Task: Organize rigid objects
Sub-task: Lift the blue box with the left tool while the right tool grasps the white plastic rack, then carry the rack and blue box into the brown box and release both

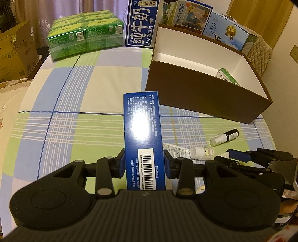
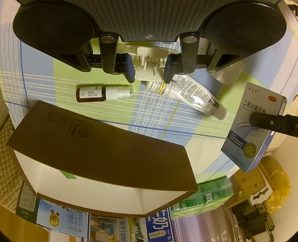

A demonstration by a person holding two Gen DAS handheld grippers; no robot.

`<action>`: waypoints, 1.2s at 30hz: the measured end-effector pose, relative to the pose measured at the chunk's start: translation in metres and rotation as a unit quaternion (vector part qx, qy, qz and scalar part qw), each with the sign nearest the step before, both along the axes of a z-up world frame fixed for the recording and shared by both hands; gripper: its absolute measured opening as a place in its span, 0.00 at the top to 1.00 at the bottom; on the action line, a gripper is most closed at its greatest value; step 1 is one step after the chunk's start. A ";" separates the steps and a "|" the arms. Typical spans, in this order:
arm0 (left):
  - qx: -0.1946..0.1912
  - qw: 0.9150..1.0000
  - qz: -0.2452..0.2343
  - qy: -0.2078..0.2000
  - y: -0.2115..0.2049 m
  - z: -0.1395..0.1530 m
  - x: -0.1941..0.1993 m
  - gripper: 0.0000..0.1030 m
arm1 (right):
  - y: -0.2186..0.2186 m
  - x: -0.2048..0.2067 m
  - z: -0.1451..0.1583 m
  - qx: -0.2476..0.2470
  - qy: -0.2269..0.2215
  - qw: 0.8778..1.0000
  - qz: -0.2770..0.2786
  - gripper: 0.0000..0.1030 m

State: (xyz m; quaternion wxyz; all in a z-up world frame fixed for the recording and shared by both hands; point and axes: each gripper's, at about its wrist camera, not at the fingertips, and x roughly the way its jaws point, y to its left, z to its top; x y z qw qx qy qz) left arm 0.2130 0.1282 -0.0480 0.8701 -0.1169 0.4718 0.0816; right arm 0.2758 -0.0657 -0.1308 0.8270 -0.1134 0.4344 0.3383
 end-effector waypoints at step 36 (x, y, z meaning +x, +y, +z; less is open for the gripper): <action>0.050 0.989 -0.114 -0.081 -0.024 0.075 0.165 0.67 | 0.011 0.126 0.132 0.109 -0.083 0.988 -0.069 0.71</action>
